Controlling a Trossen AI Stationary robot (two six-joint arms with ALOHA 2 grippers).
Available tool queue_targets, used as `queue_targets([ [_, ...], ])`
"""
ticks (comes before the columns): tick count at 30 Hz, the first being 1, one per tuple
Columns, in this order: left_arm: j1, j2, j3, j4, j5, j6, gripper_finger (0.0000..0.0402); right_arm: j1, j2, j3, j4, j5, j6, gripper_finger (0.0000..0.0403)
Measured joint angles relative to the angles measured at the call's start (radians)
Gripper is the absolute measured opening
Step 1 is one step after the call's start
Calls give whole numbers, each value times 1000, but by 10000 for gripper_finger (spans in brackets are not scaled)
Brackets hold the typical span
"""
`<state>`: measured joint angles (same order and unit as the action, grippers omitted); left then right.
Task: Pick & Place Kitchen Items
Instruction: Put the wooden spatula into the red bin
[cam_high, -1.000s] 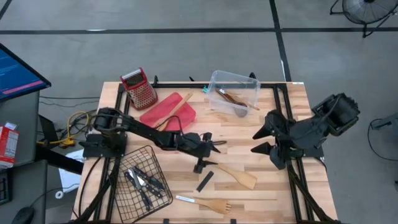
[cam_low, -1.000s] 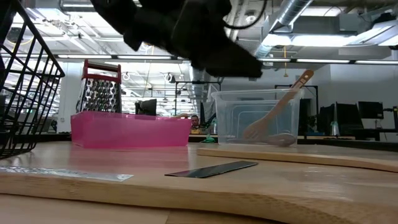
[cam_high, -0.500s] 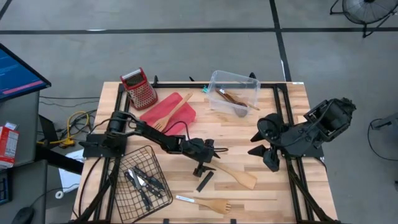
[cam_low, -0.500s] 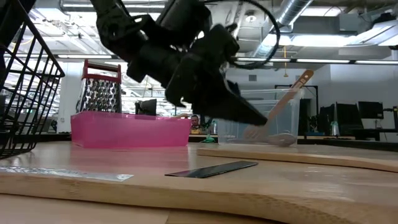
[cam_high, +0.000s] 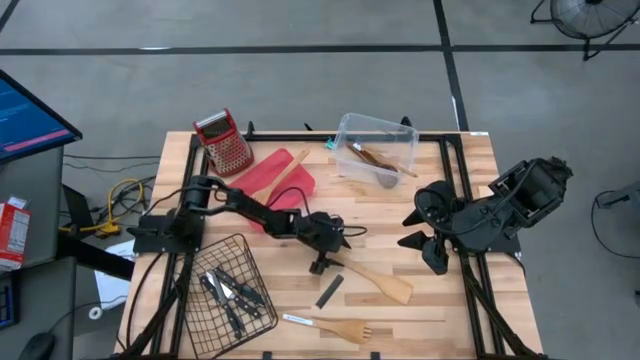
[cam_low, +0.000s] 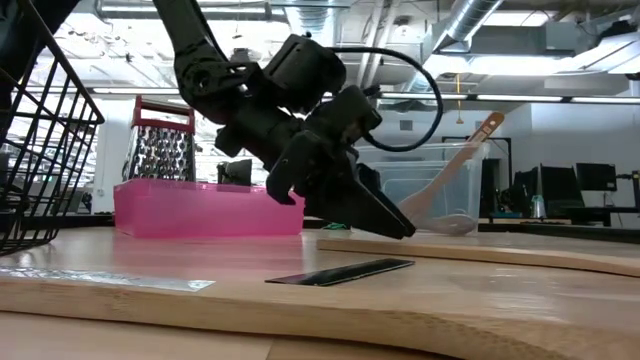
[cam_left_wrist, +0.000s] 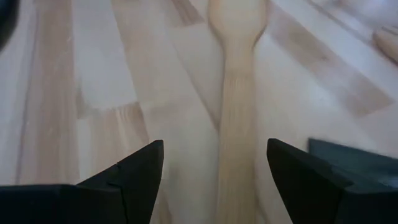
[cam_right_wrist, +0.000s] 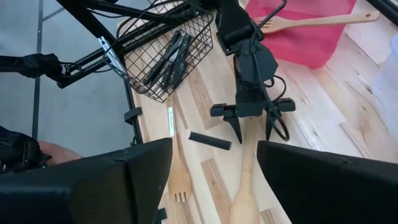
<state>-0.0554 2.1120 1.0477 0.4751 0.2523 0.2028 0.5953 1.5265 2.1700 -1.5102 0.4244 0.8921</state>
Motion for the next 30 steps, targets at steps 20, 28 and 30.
queue_targets([
  [20,-47,-7,5,-190,-130,104,143,0,0,0,0,4,-8,249],
  [28,-47,-6,2,-195,-133,94,43,0,0,0,0,3,-1,249],
  [30,-48,-5,2,-192,-157,60,43,0,0,0,0,3,-1,249],
])
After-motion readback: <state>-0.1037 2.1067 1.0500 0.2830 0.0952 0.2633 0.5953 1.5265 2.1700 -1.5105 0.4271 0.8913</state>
